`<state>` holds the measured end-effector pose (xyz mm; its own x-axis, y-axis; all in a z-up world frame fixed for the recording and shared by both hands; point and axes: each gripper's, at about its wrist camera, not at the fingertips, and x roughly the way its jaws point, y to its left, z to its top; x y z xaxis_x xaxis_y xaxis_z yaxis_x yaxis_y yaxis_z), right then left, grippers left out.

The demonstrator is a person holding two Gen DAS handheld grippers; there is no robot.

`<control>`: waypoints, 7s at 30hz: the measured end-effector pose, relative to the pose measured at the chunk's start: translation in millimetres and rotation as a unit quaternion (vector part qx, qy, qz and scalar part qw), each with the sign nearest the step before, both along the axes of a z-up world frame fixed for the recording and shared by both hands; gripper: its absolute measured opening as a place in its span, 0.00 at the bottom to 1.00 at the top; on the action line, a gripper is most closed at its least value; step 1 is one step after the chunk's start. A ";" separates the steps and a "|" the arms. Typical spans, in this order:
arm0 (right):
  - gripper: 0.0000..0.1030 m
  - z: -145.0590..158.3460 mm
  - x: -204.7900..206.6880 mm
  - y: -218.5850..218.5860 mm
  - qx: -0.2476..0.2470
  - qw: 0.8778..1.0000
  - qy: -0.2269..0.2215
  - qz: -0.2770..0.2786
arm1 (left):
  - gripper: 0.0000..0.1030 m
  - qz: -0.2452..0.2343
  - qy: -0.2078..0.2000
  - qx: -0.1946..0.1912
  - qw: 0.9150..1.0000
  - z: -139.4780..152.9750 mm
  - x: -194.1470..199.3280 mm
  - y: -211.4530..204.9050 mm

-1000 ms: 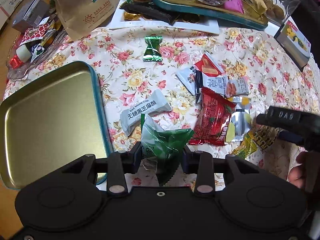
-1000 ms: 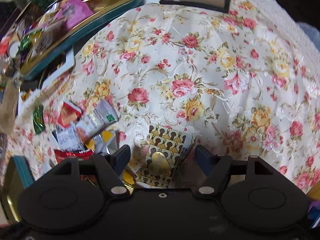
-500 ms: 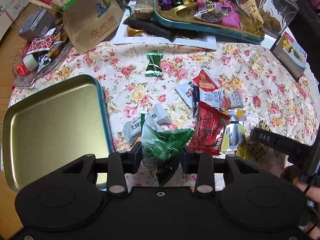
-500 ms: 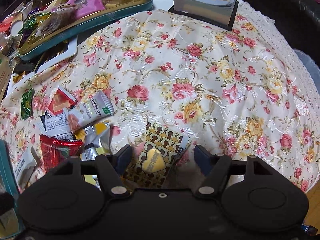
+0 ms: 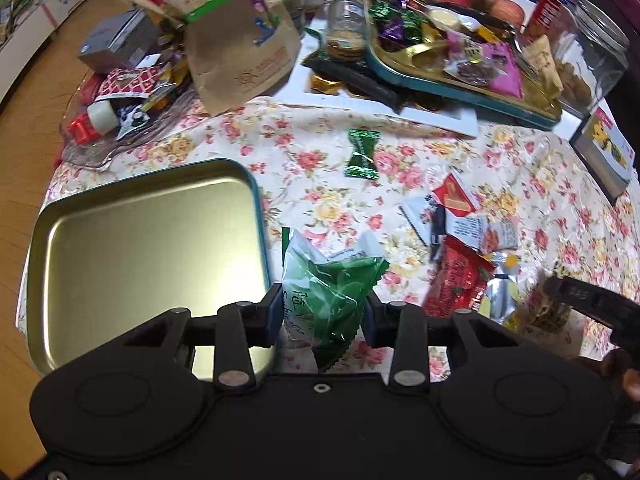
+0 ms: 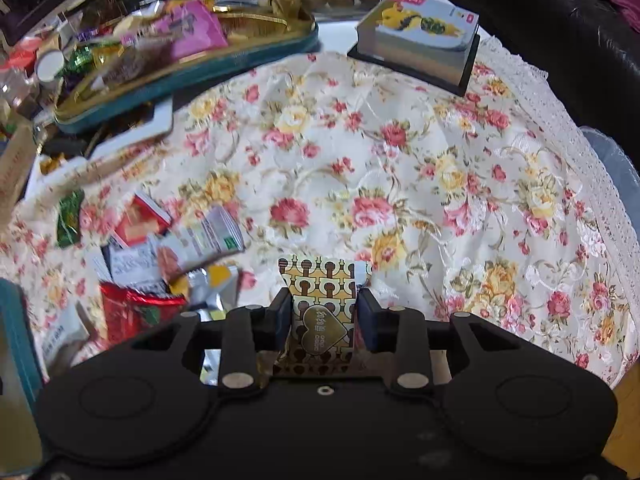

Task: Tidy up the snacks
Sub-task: 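Carry both snacks over the gold tray and open the left tool to drop the green snack, then open the right tool to drop the heart-patterned snack onto the gold tray, then move both tools back over the remaining snacks on the cloth, then grasp the silver-yellow snack with the right tool while the left tool grasps the red wrapped snack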

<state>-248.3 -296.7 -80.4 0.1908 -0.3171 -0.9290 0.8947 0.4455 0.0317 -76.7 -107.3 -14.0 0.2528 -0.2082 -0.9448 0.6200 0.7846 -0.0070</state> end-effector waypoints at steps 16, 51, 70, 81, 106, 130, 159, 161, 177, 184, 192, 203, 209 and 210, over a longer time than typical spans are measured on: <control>0.35 57.9 81.6 69.2 -0.033 0.992 -0.079 0.093 | 0.46 0.112 -0.057 0.023 0.992 7.2 67.4 70.9; 0.51 86.4 151.5 206.2 0.037 0.931 -0.204 0.300 | 0.46 0.255 0.018 0.047 0.966 -7.4 114.9 132.8; 0.59 58.4 155.7 179.0 0.044 0.968 -0.090 0.229 | 0.46 0.209 0.092 0.067 0.971 -24.2 104.5 113.7; 0.59 41.8 140.4 148.1 0.057 0.985 -0.029 0.161 | 0.47 0.157 0.101 0.066 0.980 -22.1 82.5 81.3; 0.59 29.3 41.2 33.7 0.098 0.995 -0.027 0.022 | 0.47 0.036 0.087 0.053 0.994 -3.2 23.1 2.0; 0.59 1.3 21.4 7.0 0.108 0.994 0.002 -0.012 | 0.46 0.013 0.107 0.035 0.994 4.6 0.9 -38.8; 0.44 -26.4 61.1 34.4 0.039 0.995 0.052 0.080 | 0.46 0.037 0.119 0.028 0.992 4.9 12.1 -27.8; 0.44 -25.8 58.3 32.2 0.037 0.995 0.050 0.077 | 0.46 0.036 0.117 0.030 0.992 4.4 11.4 -29.5; 0.42 -10.1 4.9 -19.1 0.063 0.998 0.012 -0.008 | 0.46 -0.023 0.101 0.047 0.993 -14.9 -21.4 -70.6; 0.42 -3.1 -15.2 -32.6 0.080 0.996 -0.007 -0.036 | 0.46 -0.061 0.089 0.043 0.993 -24.3 -41.1 -96.6; 0.42 2.9 -31.5 -42.6 0.090 0.995 -0.023 -0.047 | 0.46 -0.078 0.072 0.069 0.992 -43.8 -55.5 -111.1; 0.42 13.2 -44.2 -49.1 0.103 0.992 -0.047 -0.056 | 0.46 -0.069 0.060 0.074 0.993 -54.0 -56.7 -126.3; 0.42 15.9 -50.0 -52.5 0.112 0.990 -0.055 -0.066 | 0.46 -0.069 0.043 0.089 0.993 -61.3 -60.7 -131.3; 0.42 16.1 -50.2 -52.6 0.112 0.990 -0.056 -0.066 | 0.46 -0.070 0.040 0.089 0.993 -61.4 -61.2 -132.2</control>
<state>-298.6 -349.4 -64.3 0.2668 -0.1338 -0.9544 0.9301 0.2951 0.2186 -137.9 -239.5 -75.4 0.1548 -0.0639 -0.9859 0.7266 0.6836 0.0698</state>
